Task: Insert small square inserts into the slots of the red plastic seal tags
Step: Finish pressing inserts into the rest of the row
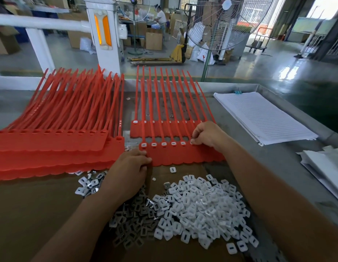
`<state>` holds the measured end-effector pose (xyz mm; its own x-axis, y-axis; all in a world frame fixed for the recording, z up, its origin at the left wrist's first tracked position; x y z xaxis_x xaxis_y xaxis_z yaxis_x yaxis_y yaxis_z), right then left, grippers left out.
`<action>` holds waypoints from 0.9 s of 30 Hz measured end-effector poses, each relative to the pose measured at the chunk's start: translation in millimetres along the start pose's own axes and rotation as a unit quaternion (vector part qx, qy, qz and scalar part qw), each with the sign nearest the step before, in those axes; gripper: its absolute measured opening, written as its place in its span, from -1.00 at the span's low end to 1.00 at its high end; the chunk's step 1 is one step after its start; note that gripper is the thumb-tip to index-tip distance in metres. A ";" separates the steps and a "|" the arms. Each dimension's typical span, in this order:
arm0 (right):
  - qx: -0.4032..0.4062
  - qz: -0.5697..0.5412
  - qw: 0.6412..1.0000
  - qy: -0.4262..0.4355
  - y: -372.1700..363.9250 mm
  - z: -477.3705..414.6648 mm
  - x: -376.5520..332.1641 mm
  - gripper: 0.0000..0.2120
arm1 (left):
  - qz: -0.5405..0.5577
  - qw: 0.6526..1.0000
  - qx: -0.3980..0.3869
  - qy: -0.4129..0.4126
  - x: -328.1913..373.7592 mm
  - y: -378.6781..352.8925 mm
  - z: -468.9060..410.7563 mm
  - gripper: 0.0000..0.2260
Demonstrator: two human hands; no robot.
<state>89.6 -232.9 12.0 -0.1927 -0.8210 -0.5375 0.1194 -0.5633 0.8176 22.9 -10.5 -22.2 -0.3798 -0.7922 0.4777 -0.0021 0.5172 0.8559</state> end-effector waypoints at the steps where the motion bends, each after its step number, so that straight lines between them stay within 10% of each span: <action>1: 0.014 -0.013 1.000 0.012 -2.1 1.9 3.1 -0.80 | 0.000 1.000 0.000 -0.002 -0.3 -0.2 -0.2 -0.70; 10: 0.022 -0.195 0.977 0.081 3.3 30.4 27.7 -0.83 | 0.000 1.000 -0.001 0.003 -1.3 -1.4 -0.5 -0.69; 27: -0.121 0.025 0.985 0.124 -0.2 69.6 41.3 -0.83 | -0.002 1.000 0.003 -0.004 -4.9 -1.3 -2.2 -0.70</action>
<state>13.8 -260.2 3.9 0.0593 -0.8289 -0.5563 0.3571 -0.5028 0.7872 26.8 -8.0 -25.3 -0.3863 -0.7916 0.4735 -0.0083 0.5163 0.8564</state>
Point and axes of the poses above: each hand's wrist, its own z-axis away from the middle knuckle, its own y-axis out of the back of the hand, x = y × z, the point moved 2 cm from there along -z, towards the middle knuckle, and after that the axes turned 3 degrees about -x, right-handed, at the moved point
